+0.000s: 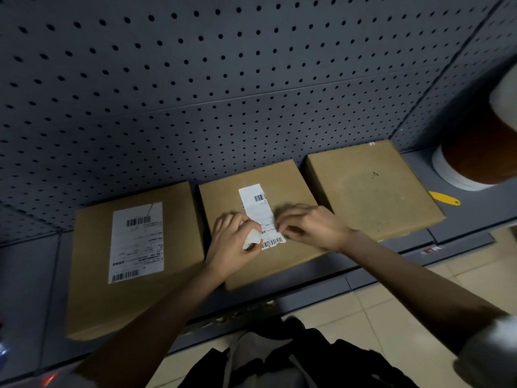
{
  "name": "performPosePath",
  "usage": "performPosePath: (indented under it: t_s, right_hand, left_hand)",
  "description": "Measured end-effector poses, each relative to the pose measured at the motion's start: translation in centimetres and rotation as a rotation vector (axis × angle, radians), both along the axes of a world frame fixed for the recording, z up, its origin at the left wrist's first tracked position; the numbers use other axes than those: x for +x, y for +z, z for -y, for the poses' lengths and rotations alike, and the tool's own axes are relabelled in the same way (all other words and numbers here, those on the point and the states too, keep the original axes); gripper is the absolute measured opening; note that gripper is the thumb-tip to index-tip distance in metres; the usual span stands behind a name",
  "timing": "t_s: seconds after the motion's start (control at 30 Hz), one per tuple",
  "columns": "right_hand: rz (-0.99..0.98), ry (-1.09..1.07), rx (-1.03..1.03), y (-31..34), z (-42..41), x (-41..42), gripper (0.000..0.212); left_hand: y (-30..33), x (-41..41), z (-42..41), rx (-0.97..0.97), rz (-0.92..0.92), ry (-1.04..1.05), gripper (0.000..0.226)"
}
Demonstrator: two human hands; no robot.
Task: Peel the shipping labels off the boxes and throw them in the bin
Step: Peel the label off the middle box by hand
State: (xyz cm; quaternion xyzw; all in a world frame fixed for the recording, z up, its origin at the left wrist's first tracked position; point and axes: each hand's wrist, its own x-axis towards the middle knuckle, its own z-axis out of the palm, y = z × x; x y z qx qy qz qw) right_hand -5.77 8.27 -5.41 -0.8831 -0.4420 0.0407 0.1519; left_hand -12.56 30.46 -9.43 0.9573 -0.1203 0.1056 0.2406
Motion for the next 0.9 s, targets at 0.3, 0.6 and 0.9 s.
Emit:
performPosePath:
  t_s: [0.3,0.6,0.9]
  right_hand:
    - [0.182,0.041,-0.036,-0.4,-0.9,-1.6,0.014]
    - [0.067,-0.145,0.073,-0.7,-1.0,-2.2,0.009]
    - [-0.092,-0.081,0.003,0.9,-0.2,-0.9,0.028]
  left_hand:
    - [0.0,0.0,0.0,0.023,-0.006,0.000,0.020]
    - [-0.1,0.0,0.0,0.012,-0.008,0.009,0.020]
    - [0.5,0.0,0.2,0.010,-0.062,0.015,0.023]
